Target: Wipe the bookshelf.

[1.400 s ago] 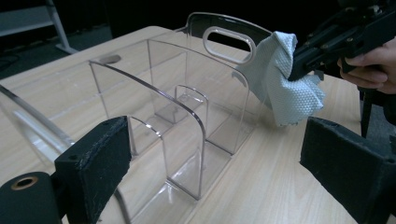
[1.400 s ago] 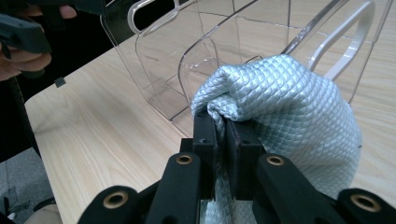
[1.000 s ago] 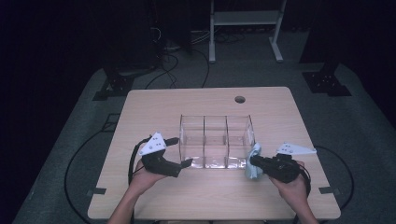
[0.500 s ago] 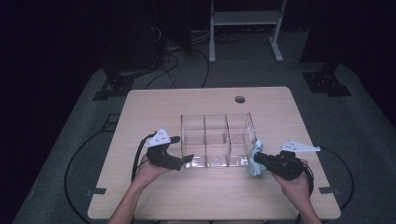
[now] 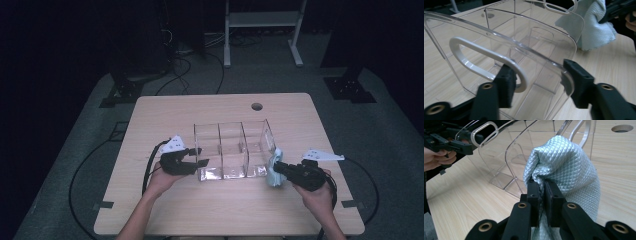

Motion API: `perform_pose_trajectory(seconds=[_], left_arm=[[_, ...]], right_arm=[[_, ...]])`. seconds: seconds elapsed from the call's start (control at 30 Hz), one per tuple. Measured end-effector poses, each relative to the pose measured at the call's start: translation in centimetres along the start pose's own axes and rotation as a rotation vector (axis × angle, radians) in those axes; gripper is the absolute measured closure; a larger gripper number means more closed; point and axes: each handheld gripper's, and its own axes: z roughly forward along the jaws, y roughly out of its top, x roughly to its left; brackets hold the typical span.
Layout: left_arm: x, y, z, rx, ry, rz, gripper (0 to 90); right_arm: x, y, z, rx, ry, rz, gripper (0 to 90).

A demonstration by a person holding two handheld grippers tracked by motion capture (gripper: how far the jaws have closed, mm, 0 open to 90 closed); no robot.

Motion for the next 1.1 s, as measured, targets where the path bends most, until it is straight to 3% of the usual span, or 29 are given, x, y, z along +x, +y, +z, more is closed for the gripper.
perform_pose_trajectory(seconds=[0.17,0.5,0.7,0.93,1.1], left_arm=[[-0.6,-0.4,-0.4,-0.005,0.003,0.019,49.1],[-2.0,-1.8,-2.4,-0.026,0.024,-0.002,49.1],[-2.1,-2.1,-2.9,-0.035,0.035,-0.013,49.1],[-2.2,-2.2,-3.0,-0.038,0.036,-0.019,48.5],[-2.2,-2.2,-2.9,-0.041,0.037,-0.02,48.3]], right_arm=[[0.0,0.1,0.1,0.009,0.0,0.006,82.4],[1.8,0.7,-0.3,0.011,-0.032,-0.097,82.5],[0.5,-0.4,1.6,0.062,-0.013,-0.044,82.2],[0.9,-0.5,1.8,0.061,-0.064,-0.061,77.7],[2.0,-0.2,0.8,0.015,-0.114,-0.108,68.6]])
